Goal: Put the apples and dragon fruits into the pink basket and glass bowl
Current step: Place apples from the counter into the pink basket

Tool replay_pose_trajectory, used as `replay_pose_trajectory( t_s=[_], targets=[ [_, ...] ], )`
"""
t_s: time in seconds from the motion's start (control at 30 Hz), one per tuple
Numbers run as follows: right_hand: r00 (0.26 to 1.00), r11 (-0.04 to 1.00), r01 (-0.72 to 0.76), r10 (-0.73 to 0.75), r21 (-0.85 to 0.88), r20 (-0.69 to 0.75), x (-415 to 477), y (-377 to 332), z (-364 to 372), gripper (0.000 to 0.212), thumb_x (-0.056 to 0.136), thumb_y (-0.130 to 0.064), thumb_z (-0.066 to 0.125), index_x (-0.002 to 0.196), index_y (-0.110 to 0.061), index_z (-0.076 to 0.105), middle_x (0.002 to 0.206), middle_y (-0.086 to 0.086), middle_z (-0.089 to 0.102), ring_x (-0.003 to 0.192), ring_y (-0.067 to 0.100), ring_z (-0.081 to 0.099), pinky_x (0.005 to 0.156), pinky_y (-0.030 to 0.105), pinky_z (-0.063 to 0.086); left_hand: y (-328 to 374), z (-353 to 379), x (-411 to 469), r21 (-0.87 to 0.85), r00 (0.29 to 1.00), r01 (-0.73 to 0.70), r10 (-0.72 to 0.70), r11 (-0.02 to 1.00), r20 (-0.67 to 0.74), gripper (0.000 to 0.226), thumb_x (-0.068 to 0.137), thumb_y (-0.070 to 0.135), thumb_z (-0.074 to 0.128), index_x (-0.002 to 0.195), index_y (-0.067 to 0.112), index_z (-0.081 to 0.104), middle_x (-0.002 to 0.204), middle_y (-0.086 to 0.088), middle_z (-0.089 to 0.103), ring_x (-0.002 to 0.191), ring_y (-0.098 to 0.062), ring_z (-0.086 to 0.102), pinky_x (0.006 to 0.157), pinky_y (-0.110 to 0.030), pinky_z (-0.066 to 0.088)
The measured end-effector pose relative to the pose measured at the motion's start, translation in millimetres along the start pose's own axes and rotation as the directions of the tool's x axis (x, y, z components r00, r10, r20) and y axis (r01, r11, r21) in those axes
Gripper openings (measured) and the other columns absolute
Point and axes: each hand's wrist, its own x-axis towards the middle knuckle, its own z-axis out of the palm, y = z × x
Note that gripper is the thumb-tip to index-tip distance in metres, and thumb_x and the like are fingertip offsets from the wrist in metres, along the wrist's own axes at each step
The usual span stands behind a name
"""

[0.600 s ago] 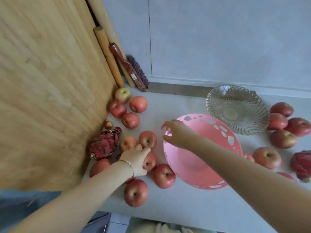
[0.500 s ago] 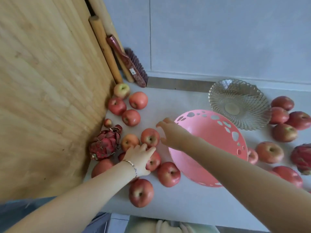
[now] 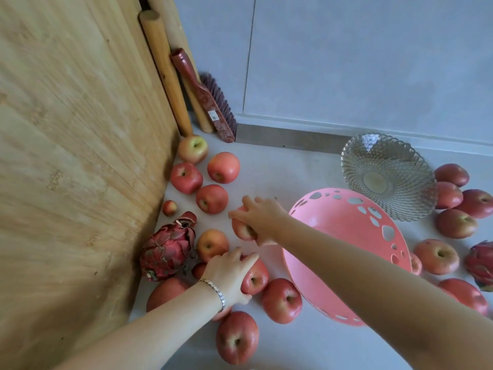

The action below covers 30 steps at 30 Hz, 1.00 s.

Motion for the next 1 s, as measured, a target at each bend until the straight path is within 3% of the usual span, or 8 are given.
replay_pose_trajectory(
  t_s=[0.1, 0.2, 0.33, 0.43, 0.5, 0.67, 0.77, 1.0],
  targets=[
    [0.931, 0.939, -0.087, 0.196, 0.333, -0.31, -31, 18, -9, 0.079, 0.065, -0.02, 0.068, 0.136, -0.029, 0.036, 0.13, 0.013, 0.036, 0.109, 0.035, 0.049, 0.078, 0.039, 0.047, 2, -7, 1, -0.015, 0.999, 0.009, -0.01, 1.0, -0.044, 0.078, 0.07, 0.038, 0.068, 0.137, 0.027, 0.029, 0.125, -0.007, 0.046, 0.109, -0.03, 0.055, 0.081, -0.035, 0.046],
    [0.804, 0.749, -0.097, 0.447, 0.655, -0.392, -76, 42, -4, 0.08, 0.057, -0.022, 0.076, 0.129, -0.025, 0.043, 0.128, 0.01, 0.033, 0.099, 0.036, 0.057, 0.081, 0.039, 0.051, 1, -13, 0, -0.061, 0.964, 0.018, -0.033, 0.998, -0.263, 0.09, 0.049, 0.045, 0.078, 0.129, 0.026, 0.043, 0.108, -0.006, 0.057, 0.093, -0.027, 0.065, 0.065, -0.032, 0.054],
    [0.763, 0.616, -0.298, 0.613, 0.73, -0.206, -118, 85, 32, 0.08, 0.056, -0.029, 0.08, 0.126, -0.029, 0.042, 0.123, 0.002, 0.039, 0.098, 0.029, 0.057, 0.077, 0.032, 0.045, 8, -33, -2, -0.246, 0.89, 0.062, -0.166, 0.967, -0.426, 0.08, 0.047, 0.047, 0.069, 0.121, 0.032, 0.041, 0.102, -0.004, 0.061, 0.086, -0.03, 0.067, 0.06, -0.036, 0.054],
    [0.785, 0.623, -0.451, 0.618, 0.639, -0.049, -126, 108, 70, 0.082, 0.058, -0.035, 0.079, 0.129, -0.03, 0.039, 0.129, 0.003, 0.039, 0.112, 0.029, 0.051, 0.08, 0.032, 0.042, 31, -50, 0, -0.323, 0.836, 0.03, -0.201, 0.946, -0.511, 0.079, 0.05, 0.045, 0.072, 0.119, 0.037, 0.034, 0.112, -0.003, 0.061, 0.099, -0.028, 0.065, 0.066, -0.038, 0.056],
    [0.813, 0.646, -0.462, 0.583, 0.607, -0.002, -125, 114, 92, 0.084, 0.057, -0.035, 0.078, 0.13, -0.027, 0.038, 0.13, 0.005, 0.037, 0.115, 0.028, 0.048, 0.081, 0.032, 0.043, 54, -58, 5, -0.378, 0.838, 0.004, -0.209, 0.926, -0.503, 0.08, 0.053, 0.043, 0.074, 0.123, 0.039, 0.034, 0.118, -0.001, 0.056, 0.107, -0.026, 0.06, 0.074, -0.037, 0.054],
    [0.844, 0.634, -0.415, 0.536, 0.652, 0.017, -122, 123, 122, 0.088, 0.056, -0.034, 0.076, 0.134, -0.023, 0.034, 0.132, 0.007, 0.038, 0.123, 0.028, 0.041, 0.091, 0.035, 0.045, 112, -55, 45, -0.252, 0.933, -0.01, -0.082, 0.968, -0.351, 0.081, 0.063, 0.038, 0.07, 0.136, 0.031, 0.034, 0.132, 0.001, 0.042, 0.125, -0.023, 0.044, 0.091, -0.037, 0.047],
    [0.845, 0.601, -0.391, 0.535, 0.697, 0.012, -124, 126, 128, 0.087, 0.06, -0.031, 0.074, 0.136, -0.023, 0.031, 0.136, 0.005, 0.038, 0.126, 0.028, 0.038, 0.095, 0.036, 0.044, 129, -46, 79, -0.103, 0.969, 0.058, -0.081, 0.993, -0.233, 0.084, 0.066, 0.035, 0.07, 0.139, 0.026, 0.03, 0.133, -0.006, 0.042, 0.132, -0.026, 0.034, 0.112, -0.041, 0.025],
    [0.819, 0.599, -0.386, 0.573, 0.702, -0.038, -126, 127, 136, 0.083, 0.067, -0.032, 0.069, 0.139, -0.018, 0.03, 0.137, 0.003, 0.037, 0.129, 0.025, 0.031, 0.097, 0.036, 0.041, 129, -41, 104, 0.164, 0.989, 0.11, -0.091, 0.98, -0.115, 0.088, 0.07, 0.033, 0.07, 0.141, 0.017, 0.022, 0.134, -0.016, 0.04, 0.128, -0.032, 0.031, 0.111, -0.041, 0.02]
  ],
)
